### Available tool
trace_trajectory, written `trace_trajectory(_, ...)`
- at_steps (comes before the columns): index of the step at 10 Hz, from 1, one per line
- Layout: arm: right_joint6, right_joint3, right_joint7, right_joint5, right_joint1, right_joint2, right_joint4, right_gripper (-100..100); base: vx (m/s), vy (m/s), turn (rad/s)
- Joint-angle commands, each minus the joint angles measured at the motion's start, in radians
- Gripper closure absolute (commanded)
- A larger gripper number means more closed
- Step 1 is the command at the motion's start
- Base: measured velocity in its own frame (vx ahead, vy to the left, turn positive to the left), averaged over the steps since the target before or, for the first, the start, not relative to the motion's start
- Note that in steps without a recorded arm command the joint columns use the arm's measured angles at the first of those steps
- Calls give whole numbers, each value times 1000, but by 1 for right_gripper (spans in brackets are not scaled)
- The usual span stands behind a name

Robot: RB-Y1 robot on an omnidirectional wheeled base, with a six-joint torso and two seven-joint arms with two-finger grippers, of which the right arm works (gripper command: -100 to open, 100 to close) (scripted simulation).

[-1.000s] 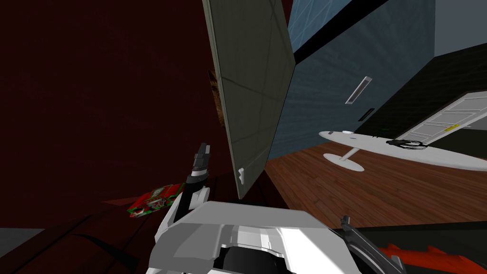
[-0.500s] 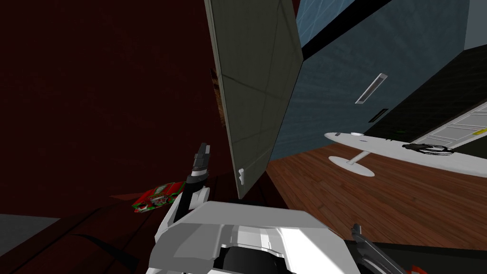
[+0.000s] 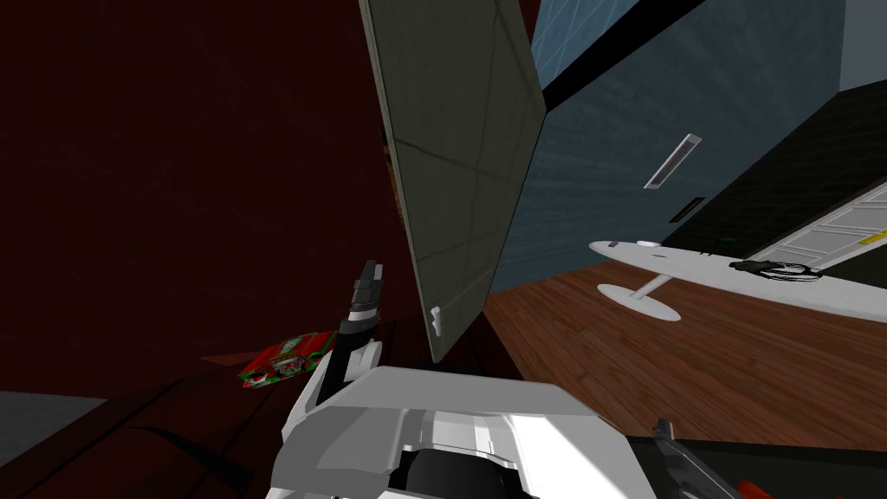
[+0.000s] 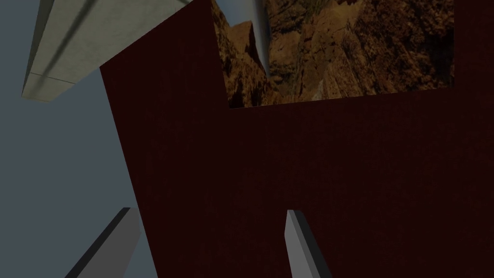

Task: Pull the door open

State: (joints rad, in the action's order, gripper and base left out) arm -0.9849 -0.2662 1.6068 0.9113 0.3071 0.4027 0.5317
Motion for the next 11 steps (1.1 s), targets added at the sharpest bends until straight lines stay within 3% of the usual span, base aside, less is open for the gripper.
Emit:
trace_trajectory(1, -9, 6, 31, -4, 9, 11, -17, -100, -11, -106, -72)
trace_trajectory(4, -21, 16, 73, -9, 16, 28, -49, -100, -1, -113, -6)
trace_trajectory(6, -27, 19, 79, -12, 10, 29, -63, -100, -4, -72, -14)
trace_trajectory(7, -27, 19, 79, -12, 10, 29, -63, 100, 0, 0, 0)
trace_trajectory(11, -27, 19, 79, -12, 10, 29, -63, 100, -4, 8, -7)
